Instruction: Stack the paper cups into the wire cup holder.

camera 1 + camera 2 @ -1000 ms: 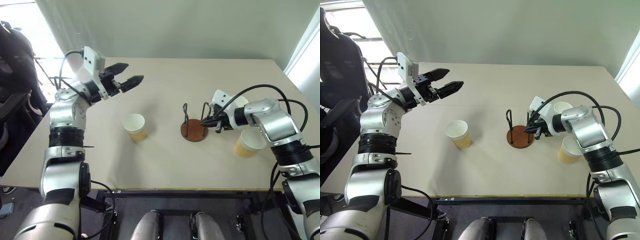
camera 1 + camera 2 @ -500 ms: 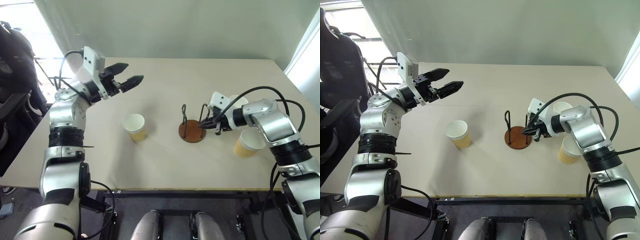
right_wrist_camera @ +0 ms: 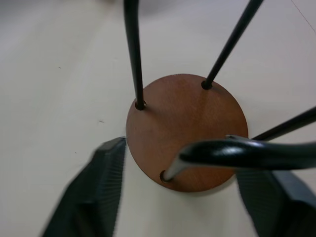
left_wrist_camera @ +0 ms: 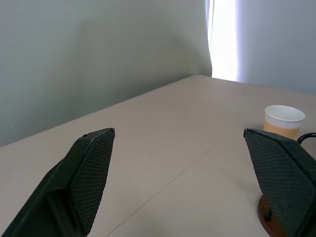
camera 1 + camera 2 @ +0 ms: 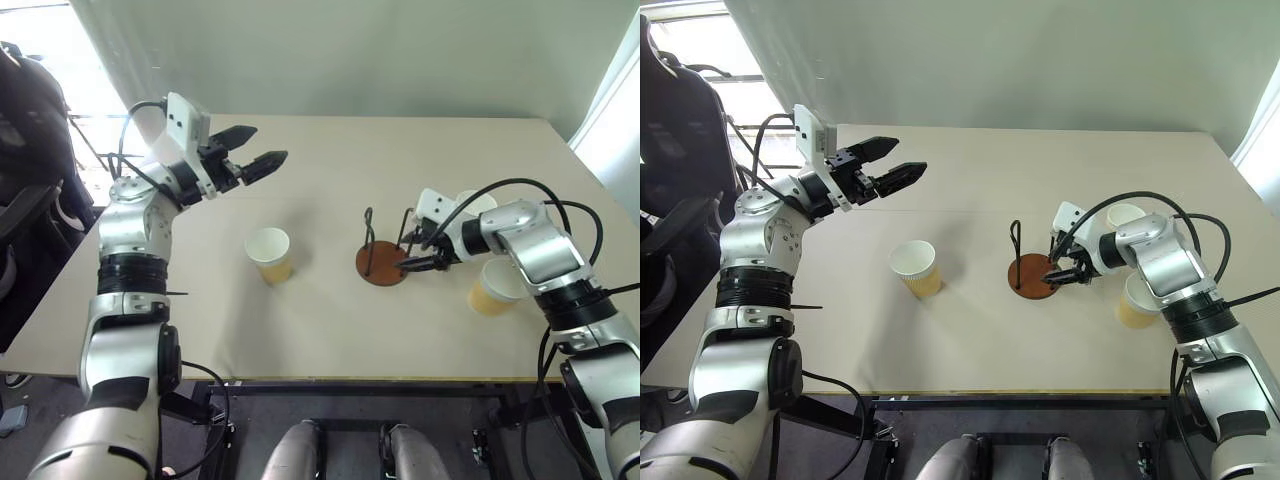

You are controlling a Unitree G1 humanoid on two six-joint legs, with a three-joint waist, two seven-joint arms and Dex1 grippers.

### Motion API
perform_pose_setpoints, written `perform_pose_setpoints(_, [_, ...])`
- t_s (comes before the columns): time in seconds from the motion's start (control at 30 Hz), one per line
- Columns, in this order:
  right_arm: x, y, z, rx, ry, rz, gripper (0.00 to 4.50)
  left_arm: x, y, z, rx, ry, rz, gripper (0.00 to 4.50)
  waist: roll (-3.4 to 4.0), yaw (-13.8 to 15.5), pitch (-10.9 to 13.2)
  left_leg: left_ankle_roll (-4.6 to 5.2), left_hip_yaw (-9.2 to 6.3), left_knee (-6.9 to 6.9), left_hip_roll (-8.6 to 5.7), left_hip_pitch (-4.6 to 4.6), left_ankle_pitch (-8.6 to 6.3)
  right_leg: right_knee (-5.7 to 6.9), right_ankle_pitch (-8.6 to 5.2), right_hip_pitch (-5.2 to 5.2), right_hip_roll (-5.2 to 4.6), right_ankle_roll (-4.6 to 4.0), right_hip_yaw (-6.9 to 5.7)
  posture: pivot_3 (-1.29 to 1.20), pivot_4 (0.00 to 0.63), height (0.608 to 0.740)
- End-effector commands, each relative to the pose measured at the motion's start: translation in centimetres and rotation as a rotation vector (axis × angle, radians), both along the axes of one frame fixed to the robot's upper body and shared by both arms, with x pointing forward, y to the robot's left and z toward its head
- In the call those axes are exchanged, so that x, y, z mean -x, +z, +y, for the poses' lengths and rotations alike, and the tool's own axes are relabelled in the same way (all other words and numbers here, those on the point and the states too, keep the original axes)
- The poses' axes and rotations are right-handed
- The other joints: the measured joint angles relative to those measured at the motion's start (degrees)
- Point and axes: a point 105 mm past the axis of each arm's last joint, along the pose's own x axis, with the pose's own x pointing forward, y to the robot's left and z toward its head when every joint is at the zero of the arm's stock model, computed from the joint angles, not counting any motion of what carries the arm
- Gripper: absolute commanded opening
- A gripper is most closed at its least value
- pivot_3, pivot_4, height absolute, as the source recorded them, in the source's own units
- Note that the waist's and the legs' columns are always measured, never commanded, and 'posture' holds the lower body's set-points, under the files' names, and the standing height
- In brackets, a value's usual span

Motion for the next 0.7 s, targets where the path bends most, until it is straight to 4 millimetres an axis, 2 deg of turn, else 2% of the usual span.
perform_pose_setpoints(0.03, [-0.4, 1.9, 0.0, 0.008, 0.014, -0.066, 3.6, 1.4, 0.4, -0.2, -0.109, -0.114, -0.008, 4.5, 0.0, 0.0, 0.0, -0.01, -0.01, 0.0, 0.0, 0.0, 0.0, 0.0, 0.0, -0.01, 0.0, 0.0, 0.0, 0.0, 0.15, 0.74])
perform_pose_setpoints(0.17, [-0.6, 2.9, -0.9, 0.021, 0.009, -0.08, 3.6, 3.1, 0.3, 0.2, -0.203, -0.276, 0.07, 4.5, 0.0, -0.1, 0.0, -0.21, -0.01, -0.01, 0.01, -0.02, -0.13, 0.01, -0.01, -0.03, 0.0, -0.03, 0.0, 0.0, 0.15, 0.74])
perform_pose_setpoints(0.37, [-0.5, 3.9, -2.2, 0.067, 0.018, -0.112, 3.6, 4.3, -0.3, 0.8, -0.359, -0.392, 0.149, 4.5, 0.0, 0.2, 0.0, -0.41, -0.08, -0.02, 0.0, -0.09, -0.26, -0.02, -0.08, -0.06, -0.01, -0.15, -0.01, 0.0, 0.15, 0.74])
perform_pose_setpoints(0.5, [-0.4, 5.2, -3.7, 0.146, 0.038, -0.166, 3.6, 4.6, -0.6, 0.2, -0.473, -0.435, 0.158, 4.5, 0.0, 0.2, 0.0, -0.39, -0.1, -0.02, 0.0, -0.21, -0.27, -0.06, -0.09, -0.13, -0.01, -0.15, -0.01, 0.0, 0.15, 0.74])
perform_pose_setpoints(0.7, [0.2, 6.8, -5.0, 0.211, 0.073, -0.197, 3.6, 5.0, 0.3, -1.2, -0.487, -0.484, 0.136, 4.5, 0.0, -0.1, 0.0, -0.31, -0.11, -0.02, 0.02, -0.31, -0.28, -0.05, -0.17, -0.22, -0.01, -0.08, -0.08, 0.0, 0.15, 0.74])
